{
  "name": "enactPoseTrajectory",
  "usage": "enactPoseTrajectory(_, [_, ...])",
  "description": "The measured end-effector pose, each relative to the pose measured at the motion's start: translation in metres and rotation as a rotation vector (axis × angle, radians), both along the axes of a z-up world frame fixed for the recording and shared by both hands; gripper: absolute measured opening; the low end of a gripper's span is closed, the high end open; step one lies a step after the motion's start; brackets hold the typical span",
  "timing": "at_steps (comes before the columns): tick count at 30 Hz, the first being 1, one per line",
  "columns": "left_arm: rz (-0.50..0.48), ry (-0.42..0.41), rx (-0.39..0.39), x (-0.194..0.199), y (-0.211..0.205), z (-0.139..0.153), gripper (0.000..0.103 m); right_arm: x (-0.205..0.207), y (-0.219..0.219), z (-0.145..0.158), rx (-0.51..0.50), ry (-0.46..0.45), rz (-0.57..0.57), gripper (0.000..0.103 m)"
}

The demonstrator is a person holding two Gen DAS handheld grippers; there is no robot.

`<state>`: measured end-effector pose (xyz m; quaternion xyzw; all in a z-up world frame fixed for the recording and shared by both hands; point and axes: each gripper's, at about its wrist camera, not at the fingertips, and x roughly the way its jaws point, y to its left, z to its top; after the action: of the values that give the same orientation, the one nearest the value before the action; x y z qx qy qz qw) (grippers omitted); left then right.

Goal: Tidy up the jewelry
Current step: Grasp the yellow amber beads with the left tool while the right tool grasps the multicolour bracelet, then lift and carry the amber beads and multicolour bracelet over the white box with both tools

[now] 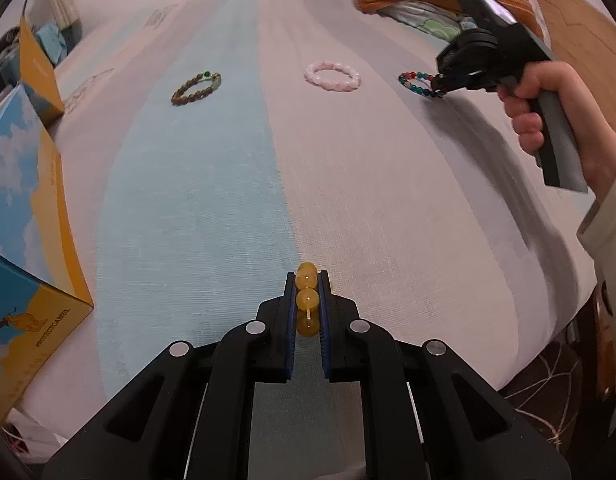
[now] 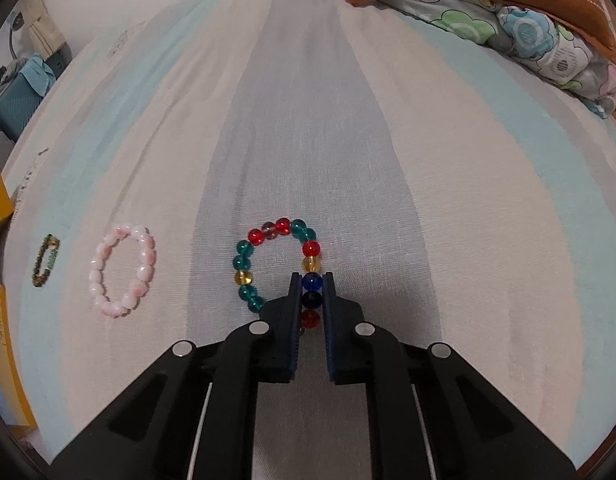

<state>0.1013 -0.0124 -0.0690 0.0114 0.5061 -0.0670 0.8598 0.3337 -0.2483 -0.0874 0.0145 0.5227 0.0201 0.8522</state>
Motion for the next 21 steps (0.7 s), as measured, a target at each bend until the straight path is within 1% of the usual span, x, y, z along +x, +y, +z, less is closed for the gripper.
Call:
enactPoseTrajectory(6, [0.005,-0.023,0.019,0.002,0.002,0.013,0.009,-0.006,-0.001,0.013,0.003,-0.017,0.0,0.009])
enactPoseTrajectory(10, [0.016,-0.028,0.016,0.005,0.008,0.021,0.009,-0.009,-0.002,0.021,0.009,-0.035,0.006,0.009])
enactPoseTrajectory(16, [0.036,-0.047,0.02,0.015,0.017,0.041,0.009,-0.015,-0.001,0.036,0.019,-0.064,0.015,0.009])
enactPoseTrajectory(21, [0.056,-0.049,-0.011,0.025,0.027,0.058,0.009,-0.022,0.003,0.046,0.043,-0.074,0.018,0.009])
